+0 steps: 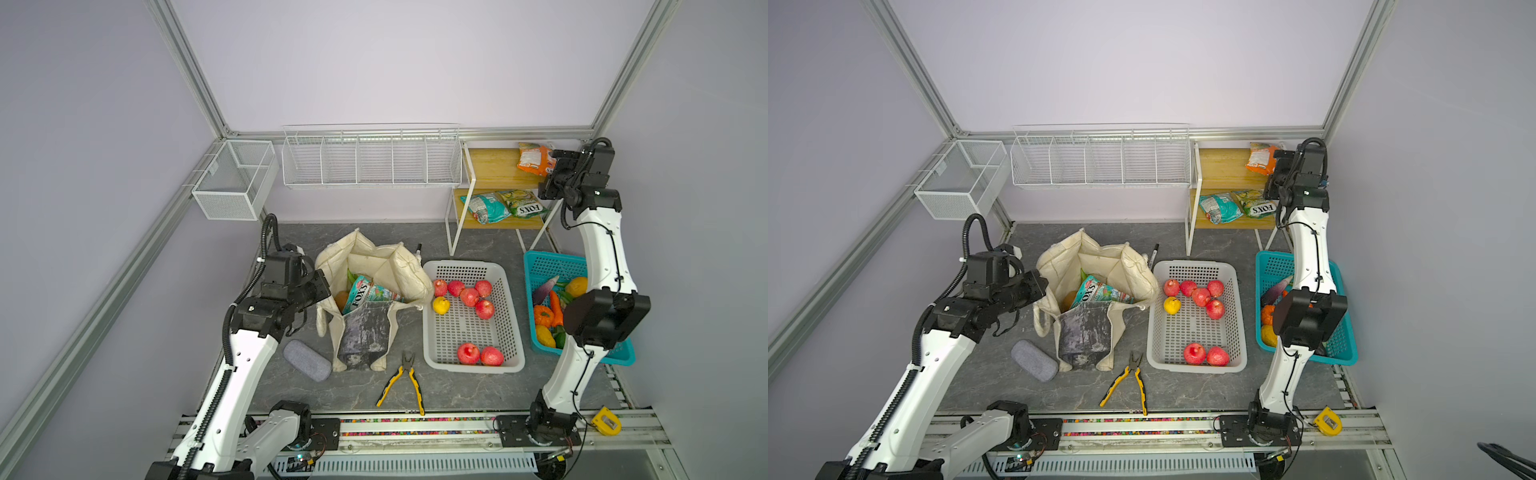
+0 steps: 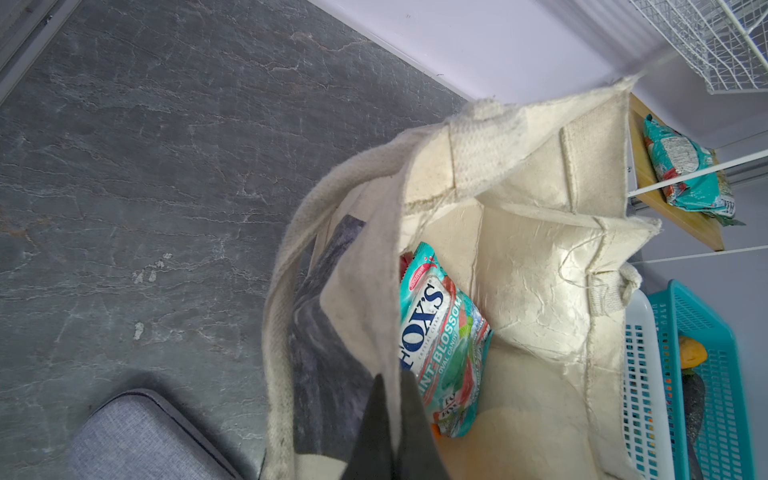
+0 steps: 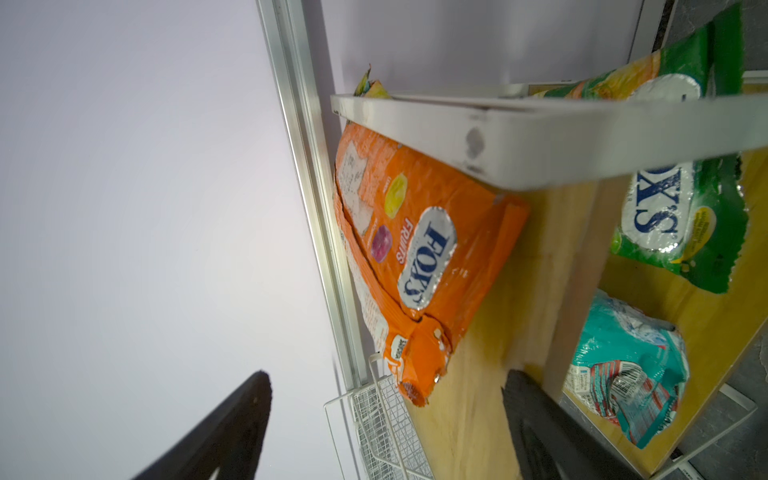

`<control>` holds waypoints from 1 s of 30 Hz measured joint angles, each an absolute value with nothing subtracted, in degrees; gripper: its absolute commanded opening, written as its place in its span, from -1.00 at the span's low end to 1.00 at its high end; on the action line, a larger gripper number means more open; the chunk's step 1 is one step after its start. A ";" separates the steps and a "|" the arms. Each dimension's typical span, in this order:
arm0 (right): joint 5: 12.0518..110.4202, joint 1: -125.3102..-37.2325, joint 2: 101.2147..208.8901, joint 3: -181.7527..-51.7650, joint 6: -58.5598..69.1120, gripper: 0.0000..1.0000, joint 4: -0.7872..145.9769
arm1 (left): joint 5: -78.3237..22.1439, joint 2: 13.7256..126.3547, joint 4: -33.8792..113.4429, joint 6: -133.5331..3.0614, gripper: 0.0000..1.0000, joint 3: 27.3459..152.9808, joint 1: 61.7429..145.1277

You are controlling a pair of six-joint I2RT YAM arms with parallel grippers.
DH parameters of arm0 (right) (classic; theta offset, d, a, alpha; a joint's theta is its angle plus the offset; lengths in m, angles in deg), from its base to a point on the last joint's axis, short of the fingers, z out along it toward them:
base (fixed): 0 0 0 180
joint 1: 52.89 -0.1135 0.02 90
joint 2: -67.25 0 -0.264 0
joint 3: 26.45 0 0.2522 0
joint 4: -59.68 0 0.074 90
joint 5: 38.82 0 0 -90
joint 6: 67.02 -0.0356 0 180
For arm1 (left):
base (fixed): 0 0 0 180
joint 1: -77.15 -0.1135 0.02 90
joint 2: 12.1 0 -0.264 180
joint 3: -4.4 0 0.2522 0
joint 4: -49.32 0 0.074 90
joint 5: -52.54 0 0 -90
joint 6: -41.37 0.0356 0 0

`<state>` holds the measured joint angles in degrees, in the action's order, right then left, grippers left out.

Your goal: Place the food into the grocery bag and tie it

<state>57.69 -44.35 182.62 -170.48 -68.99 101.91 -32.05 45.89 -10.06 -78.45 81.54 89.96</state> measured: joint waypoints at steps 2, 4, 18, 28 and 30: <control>57.69 -44.24 183.93 -172.32 -69.03 0.76 102.35 | -32.05 45.92 -10.04 -78.45 -1.00 81.54 89.96; 57.69 -44.22 185.09 -173.46 -69.23 0.72 102.15 | -32.05 45.98 -9.96 -78.45 -1.00 81.54 89.96; 57.40 -44.13 190.14 -178.00 -71.30 0.03 101.00 | -32.07 46.42 -9.67 -78.32 -1.00 81.54 89.96; 56.96 -44.13 190.27 -176.19 -72.44 -0.63 100.54 | -32.10 46.42 -9.63 -78.32 -1.00 81.54 89.96; 56.96 -44.13 190.27 -176.17 -72.51 -0.71 99.92 | -32.10 46.42 -9.58 -78.32 -1.00 81.54 89.96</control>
<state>56.96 -44.13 190.27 -176.17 -72.51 99.92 -32.10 46.42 -9.58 -78.32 81.54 89.96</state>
